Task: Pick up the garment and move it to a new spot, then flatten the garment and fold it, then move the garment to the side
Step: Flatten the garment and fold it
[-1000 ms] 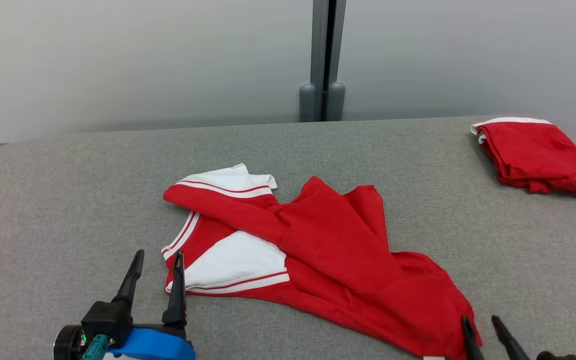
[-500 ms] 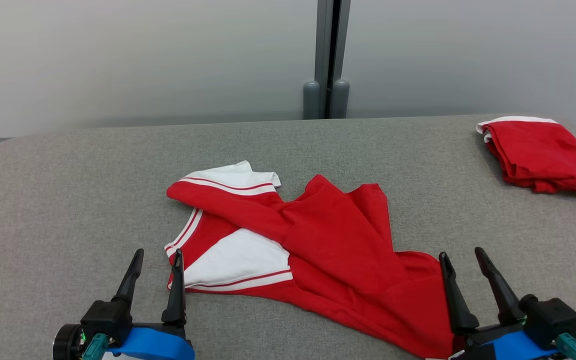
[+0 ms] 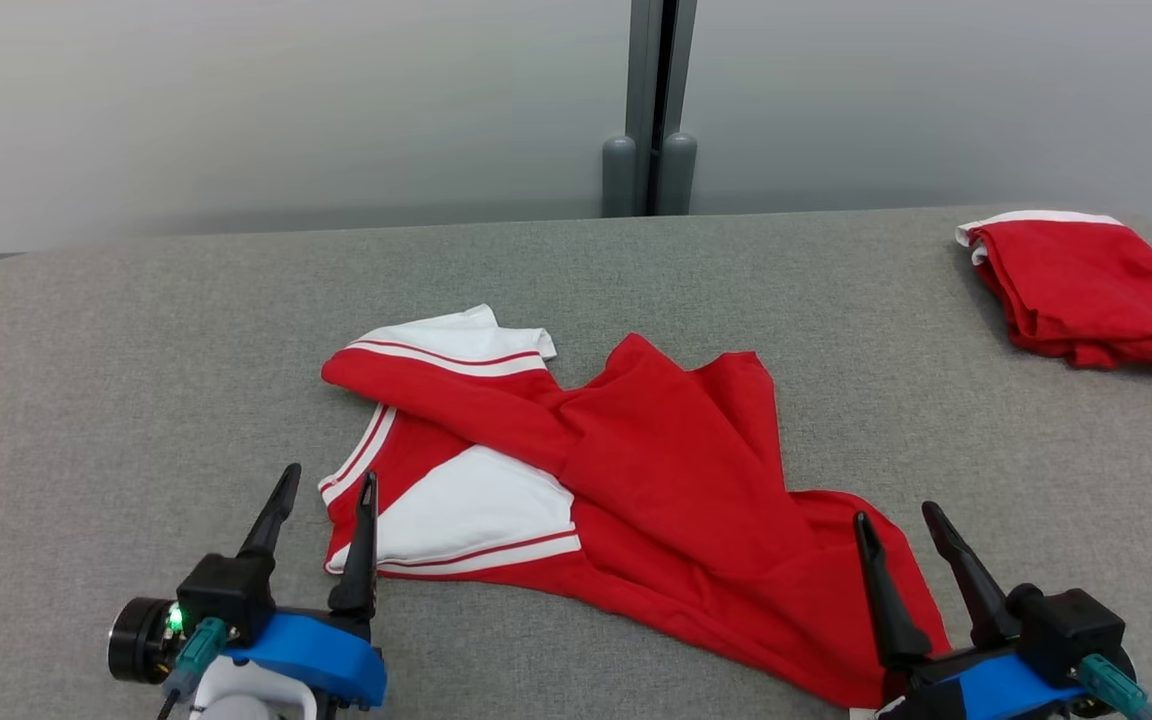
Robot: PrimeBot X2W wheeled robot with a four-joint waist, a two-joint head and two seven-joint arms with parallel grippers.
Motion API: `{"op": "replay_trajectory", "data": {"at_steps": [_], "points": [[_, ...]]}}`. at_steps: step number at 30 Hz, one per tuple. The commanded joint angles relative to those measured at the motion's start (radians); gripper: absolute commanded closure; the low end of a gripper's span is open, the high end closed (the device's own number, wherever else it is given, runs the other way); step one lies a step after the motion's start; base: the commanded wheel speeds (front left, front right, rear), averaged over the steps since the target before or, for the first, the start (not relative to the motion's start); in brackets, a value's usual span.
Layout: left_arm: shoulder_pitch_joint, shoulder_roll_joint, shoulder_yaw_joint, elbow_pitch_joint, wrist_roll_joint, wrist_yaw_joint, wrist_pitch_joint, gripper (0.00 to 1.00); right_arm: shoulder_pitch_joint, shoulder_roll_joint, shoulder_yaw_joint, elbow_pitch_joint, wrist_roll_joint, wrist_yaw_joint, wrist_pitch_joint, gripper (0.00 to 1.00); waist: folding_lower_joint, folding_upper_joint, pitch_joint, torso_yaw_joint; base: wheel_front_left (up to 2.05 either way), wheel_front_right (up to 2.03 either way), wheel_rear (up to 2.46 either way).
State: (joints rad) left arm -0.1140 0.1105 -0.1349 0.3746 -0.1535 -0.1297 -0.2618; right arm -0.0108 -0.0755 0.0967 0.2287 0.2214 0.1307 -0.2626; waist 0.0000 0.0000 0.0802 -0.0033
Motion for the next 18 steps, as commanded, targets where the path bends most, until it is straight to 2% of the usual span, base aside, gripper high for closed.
{"op": "replay_trajectory", "data": {"at_steps": [1,10,18], "points": [[-0.029,0.014,-0.016,0.014,-0.007,-0.001,-0.004,0.0,-0.015,-0.005,0.002,0.002,0.002,0.0,-0.003,0.0,0.0,0.0,0.005,-0.004,0.0,0.0,0.0],[-0.228,0.108,-0.209,0.18,-0.119,-0.001,0.006,0.0,-0.047,-0.005,0.011,0.016,0.006,0.0,-0.003,0.0,0.0,0.0,0.056,-0.042,0.0,0.0,0.0],[-0.361,0.158,-0.395,0.339,-0.281,-0.001,0.096,0.0,-0.071,-0.006,0.009,0.029,0.012,0.0,-0.003,0.0,0.0,0.0,0.097,-0.079,0.0,0.0,0.0]]}}
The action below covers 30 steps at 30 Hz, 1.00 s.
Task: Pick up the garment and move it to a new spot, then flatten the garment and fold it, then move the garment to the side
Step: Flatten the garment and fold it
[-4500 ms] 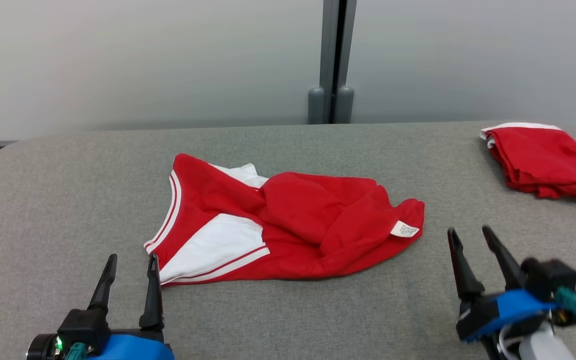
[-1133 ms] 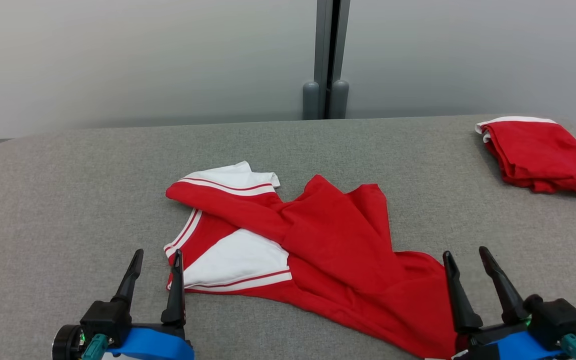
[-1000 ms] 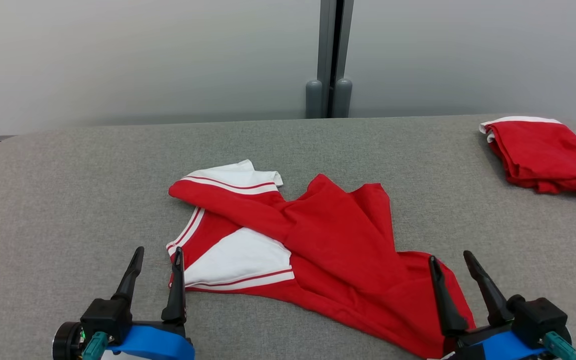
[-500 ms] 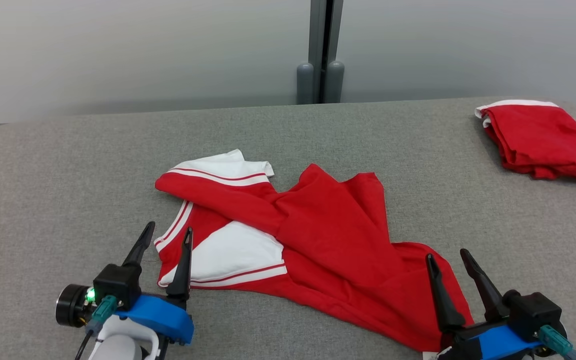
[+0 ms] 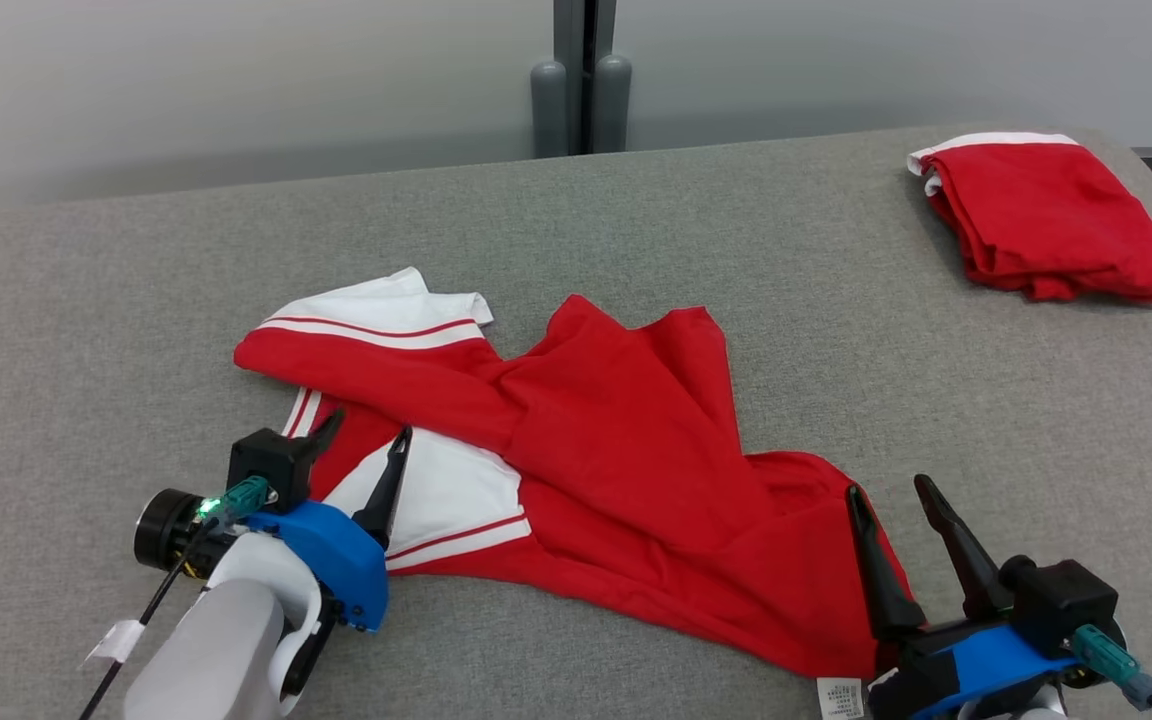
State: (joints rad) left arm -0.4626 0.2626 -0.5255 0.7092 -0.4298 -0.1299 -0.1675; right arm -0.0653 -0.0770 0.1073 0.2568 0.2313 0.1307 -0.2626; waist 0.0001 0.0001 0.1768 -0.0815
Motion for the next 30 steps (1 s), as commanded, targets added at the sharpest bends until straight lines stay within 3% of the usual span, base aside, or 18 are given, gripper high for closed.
{"op": "replay_trajectory", "data": {"at_steps": [1,13,25,26,28,29,30], "points": [[-0.024,0.015,-0.022,0.021,-0.02,-0.001,0.01,0.0,-0.018,-0.004,-0.002,0.002,0.003,0.0,-0.003,0.0,-0.0001,-0.0001,0.003,-0.006,0.0,0.0,0.0],[-0.044,0.056,-0.192,0.106,-0.217,-0.001,0.119,0.0,-0.015,-0.01,-0.011,0.015,0.018,0.0,-0.003,0.0,-0.0001,-0.0001,0.007,-0.017,0.0,0.0,0.0],[-0.063,0.057,-0.342,0.078,-0.283,-0.001,0.113,0.0,-0.012,-0.018,-0.005,0.016,0.026,0.0,-0.003,0.0,-0.0001,-0.0001,0.003,-0.018,0.0,0.0,0.0],[-0.065,0.058,-0.351,0.079,-0.289,-0.001,0.108,0.26,-0.013,-0.018,-0.004,0.016,0.027,0.0,-0.003,0.0,-0.0001,-0.0001,0.003,-0.019,0.0,0.0,0.0],[-0.076,0.06,-0.363,0.087,-0.285,-0.001,0.093,0.93,-0.015,-0.019,-0.003,0.013,0.028,0.0,-0.003,0.0,-0.0001,-0.0001,0.003,-0.02,0.0,0.0,0.0],[-0.083,0.064,-0.366,0.096,-0.283,-0.001,0.08,1.0,-0.016,-0.019,-0.004,0.012,0.027,0.0,-0.003,0.0,-0.0001,-0.0001,0.002,-0.02,0.0,0.0,0.0],[-0.091,0.066,-0.365,0.104,-0.282,-0.001,0.064,1.0,-0.015,-0.019,-0.003,0.011,0.028,0.0,-0.003,0.0,-0.0001,-0.0001,0.001,-0.02,0.0,0.0,0.0]]}}
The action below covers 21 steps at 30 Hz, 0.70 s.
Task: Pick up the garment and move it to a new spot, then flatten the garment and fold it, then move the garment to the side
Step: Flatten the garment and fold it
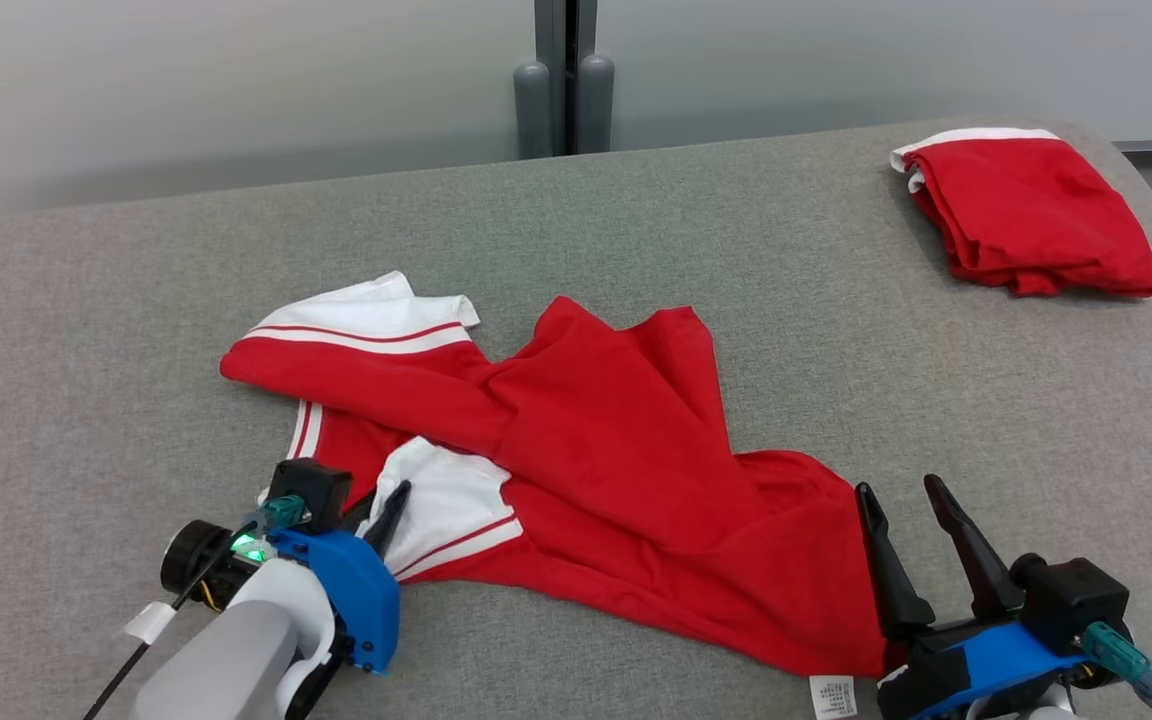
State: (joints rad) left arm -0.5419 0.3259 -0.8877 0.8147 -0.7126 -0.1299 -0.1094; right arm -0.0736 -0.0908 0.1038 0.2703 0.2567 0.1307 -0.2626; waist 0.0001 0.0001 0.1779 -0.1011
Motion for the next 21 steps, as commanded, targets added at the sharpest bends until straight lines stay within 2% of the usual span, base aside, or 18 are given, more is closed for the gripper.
{"op": "replay_trajectory", "data": {"at_steps": [1,7,11,21], "points": [[-0.022,0.004,0.001,0.008,0.002,-0.001,-0.015,1.0,-0.005,-0.005,0.001,-0.003,0.003,0.0,-0.003,0.0,-0.0001,-0.0001,-0.002,0.001,0.0,0.0,0.0],[-0.053,-0.005,0.022,0.037,0.021,0.007,-0.12,1.0,0.016,-0.003,-0.004,0.003,0.005,0.0,-0.003,0.0,-0.0001,-0.0001,-0.022,0.023,0.0,0.0,0.0],[-0.03,-0.008,0.026,-0.008,0.057,0.021,-0.151,1.0,0.029,0.0,-0.008,0.002,0.008,0.0,-0.003,0.0,-0.0001,-0.0001,-0.038,0.048,0.0,0.0,0.0],[0.239,0.009,0.138,-0.339,0.239,0.096,-0.156,1.0,0.047,0.001,-0.006,0.004,0.012,0.0,-0.003,0.0,-0.0001,-0.0001,-0.057,0.118,0.0,0.0,0.0]]}}
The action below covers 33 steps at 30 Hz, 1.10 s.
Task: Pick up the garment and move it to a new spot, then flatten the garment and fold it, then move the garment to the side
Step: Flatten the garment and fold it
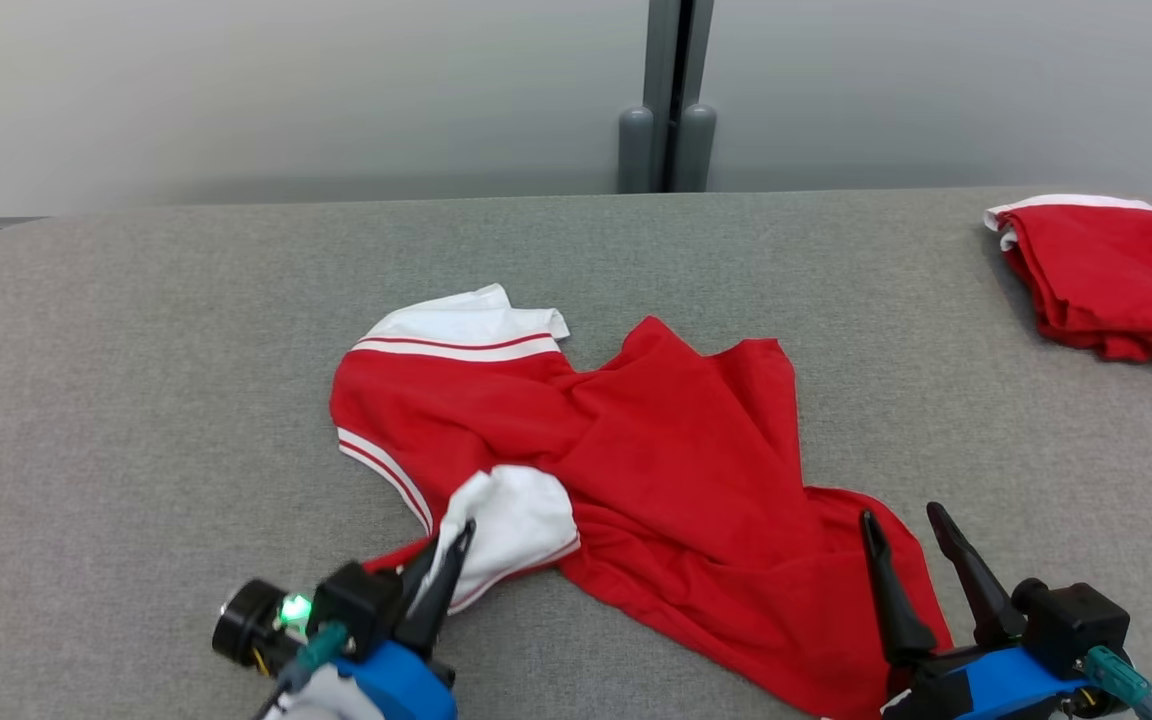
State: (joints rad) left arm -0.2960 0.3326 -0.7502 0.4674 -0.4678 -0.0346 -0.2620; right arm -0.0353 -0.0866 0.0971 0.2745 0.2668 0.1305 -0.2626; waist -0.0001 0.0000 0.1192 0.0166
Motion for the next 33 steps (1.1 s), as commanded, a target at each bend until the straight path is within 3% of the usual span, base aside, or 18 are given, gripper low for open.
{"op": "replay_trajectory", "data": {"at_steps": [1,10,11,12,13,23,29,33], "points": [[0.033,0.001,0.016,-0.019,0.017,0.007,-0.004,1.0,0.01,-0.005,0.002,0.001,0.003,0.0,-0.003,0.0,0.0001,0.0,0.0,0.004,0.0,0.0,0.0],[0.233,-0.054,0.109,-0.079,0.15,-0.016,-0.004,1.0,0.018,-0.016,0.01,0.009,0.009,0.0,-0.003,0.0,0.0001,0.0,-0.014,0.023,0.0,0.0,0.0],[0.244,-0.063,0.117,-0.081,0.162,-0.019,-0.004,0.64,0.019,-0.017,0.012,0.01,0.009,0.001,-0.003,0.0,0.0001,0.0,-0.015,0.024,0.0,0.0,0.0],[0.251,-0.072,0.129,-0.088,0.17,-0.024,-0.004,0.16,0.019,-0.017,0.014,0.011,0.01,0.0,-0.003,0.0,0.0001,0.0,-0.016,0.023,0.0,0.0,0.0],[0.259,-0.078,0.144,-0.096,0.178,-0.027,-0.004,0.0,0.019,-0.017,0.016,0.011,0.01,0.001,-0.003,0.0,0.0001,0.0,-0.017,0.023,0.0,0.0,0.0],[0.255,-0.138,0.436,-0.3,0.216,-0.061,-0.003,0.0,0.011,-0.02,0.017,0.007,0.021,0.001,-0.003,0.0,0.0001,0.0,-0.008,0.002,0.0,0.0,0.0],[0.133,-0.15,0.589,-0.27,0.231,-0.065,-0.003,0.0,-0.001,-0.012,0.019,0.011,0.02,0.001,-0.003,0.0,0.0001,0.0,0.008,-0.033,0.0,0.0,0.0],[0.06,-0.145,0.633,-0.203,0.249,-0.073,-0.003,0.0,-0.01,-0.01,0.013,0.009,0.018,0.001,-0.003,0.0,0.0001,0.0,0.026,-0.059,0.0,0.0,0.0]]}}
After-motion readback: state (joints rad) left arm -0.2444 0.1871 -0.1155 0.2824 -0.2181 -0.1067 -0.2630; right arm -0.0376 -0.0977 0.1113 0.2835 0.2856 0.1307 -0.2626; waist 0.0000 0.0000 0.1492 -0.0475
